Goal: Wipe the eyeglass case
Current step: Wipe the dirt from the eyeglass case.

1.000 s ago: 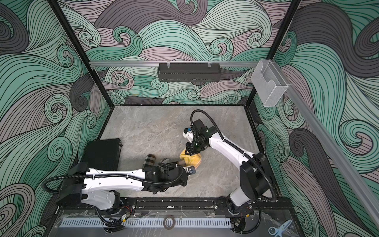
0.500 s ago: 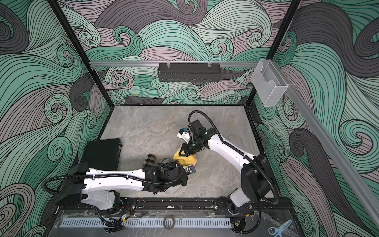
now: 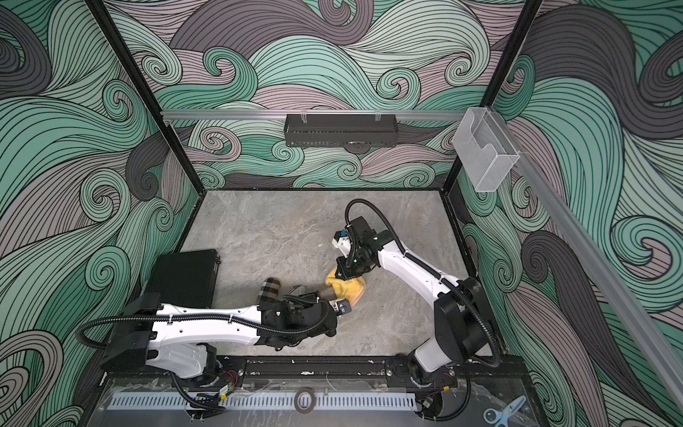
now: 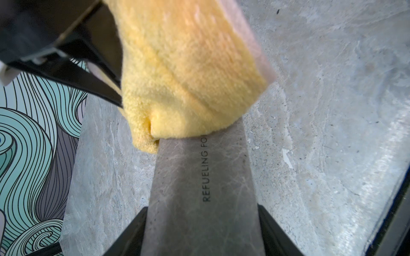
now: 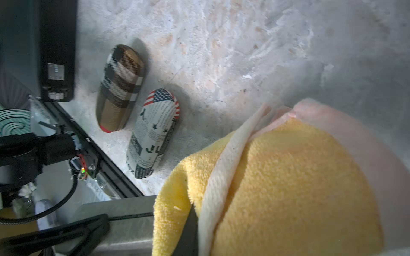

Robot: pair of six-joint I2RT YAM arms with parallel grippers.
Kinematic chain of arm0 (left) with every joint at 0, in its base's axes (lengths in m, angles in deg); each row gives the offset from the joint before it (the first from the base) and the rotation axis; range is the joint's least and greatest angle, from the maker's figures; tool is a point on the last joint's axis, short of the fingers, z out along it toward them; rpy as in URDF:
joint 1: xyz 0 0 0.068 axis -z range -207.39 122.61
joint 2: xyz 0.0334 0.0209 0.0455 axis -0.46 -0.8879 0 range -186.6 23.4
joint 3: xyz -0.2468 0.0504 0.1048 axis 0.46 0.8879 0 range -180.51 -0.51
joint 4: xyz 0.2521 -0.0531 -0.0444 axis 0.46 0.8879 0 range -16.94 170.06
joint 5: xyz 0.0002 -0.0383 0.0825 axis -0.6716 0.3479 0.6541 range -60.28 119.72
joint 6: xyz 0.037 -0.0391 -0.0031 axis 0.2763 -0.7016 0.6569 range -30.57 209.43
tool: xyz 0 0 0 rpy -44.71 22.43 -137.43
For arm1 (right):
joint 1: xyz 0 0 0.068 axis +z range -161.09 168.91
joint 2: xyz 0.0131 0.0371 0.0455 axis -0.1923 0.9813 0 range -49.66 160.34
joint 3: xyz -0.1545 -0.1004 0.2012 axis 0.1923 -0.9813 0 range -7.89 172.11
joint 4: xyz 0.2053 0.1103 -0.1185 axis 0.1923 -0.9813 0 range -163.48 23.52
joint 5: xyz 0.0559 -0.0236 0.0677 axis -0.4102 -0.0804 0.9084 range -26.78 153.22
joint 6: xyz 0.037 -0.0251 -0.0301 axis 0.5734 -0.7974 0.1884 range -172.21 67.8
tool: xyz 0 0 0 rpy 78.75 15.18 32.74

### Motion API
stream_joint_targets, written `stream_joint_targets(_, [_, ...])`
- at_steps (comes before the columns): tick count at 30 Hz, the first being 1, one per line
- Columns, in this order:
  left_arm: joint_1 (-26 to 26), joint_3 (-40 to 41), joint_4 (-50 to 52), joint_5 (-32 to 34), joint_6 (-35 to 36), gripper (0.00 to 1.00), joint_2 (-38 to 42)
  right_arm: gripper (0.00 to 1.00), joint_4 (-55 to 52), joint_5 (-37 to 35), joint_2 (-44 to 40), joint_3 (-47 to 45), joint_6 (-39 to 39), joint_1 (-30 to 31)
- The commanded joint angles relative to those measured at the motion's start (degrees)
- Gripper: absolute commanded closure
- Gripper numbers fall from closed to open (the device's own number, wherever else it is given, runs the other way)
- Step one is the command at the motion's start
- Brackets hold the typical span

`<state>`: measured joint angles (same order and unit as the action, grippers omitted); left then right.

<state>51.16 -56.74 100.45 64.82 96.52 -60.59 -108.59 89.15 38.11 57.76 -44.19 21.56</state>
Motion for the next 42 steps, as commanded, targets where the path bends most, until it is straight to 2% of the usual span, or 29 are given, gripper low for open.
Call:
stream_joint_targets(1, [0.2,-1.0,-3.4,4.2,-1.3,0.48,2.3,1.00,1.4,11.8,-1.0,0.8,0.7,1.8])
stream_joint_targets(3, [0.1,-1.0,-3.3,4.1,-1.5,0.48,2.3,1.00,2.2,13.9,-1.2,0.9,1.0,2.5])
stream_joint_targets(5, [0.2,-0.8,-3.4,4.1,-1.6,0.48,2.3,1.00,1.7,12.6,-1.1,0.7,0.9,2.5])
stream_joint_targets(12, [0.1,-0.3,-3.5,4.3,-1.7,0.48,3.4,1.00,-3.9,-4.3,0.4,-1.2,0.4,1.5])
stream_joint_targets(16, [0.2,-0.1,-3.6,4.5,-1.8,0.48,3.9,1.00,-5.3,-8.3,0.8,-1.3,0.3,1.2])
stream_joint_targets(18, [0.2,0.0,-3.7,4.4,-1.8,0.48,3.9,1.00,-4.8,-5.7,0.6,-0.8,0.4,1.1])
stream_joint_targets(25, [0.2,-0.2,-4.1,4.5,-1.9,0.48,3.5,1.00,2.8,11.7,-1.7,-0.9,1.3,2.6])
stream_joint_targets(28, [0.2,-0.2,-4.1,4.5,-1.8,0.49,3.5,1.00,3.2,13.8,-2.1,-1.0,1.1,3.3])
stream_joint_targets(33, [0.1,0.0,-4.2,4.7,-2.0,0.49,3.7,1.00,-0.2,5.2,-1.2,-1.8,0.8,2.8])
stream_joint_targets(38, [0.2,0.4,-4.2,4.7,-2.2,0.48,4.2,1.00,-5.7,-9.2,1.1,-0.9,1.1,2.4])
stream_joint_targets(40, [0.2,0.5,-4.1,4.8,-2.2,0.48,4.4,1.00,-6.1,-9.8,1.5,-0.5,1.0,2.4])
stream_joint_targets(42, [0.1,0.5,-4.2,4.9,-2.2,0.49,4.4,1.00,-5.0,-6.7,1.3,-0.2,1.0,2.5])
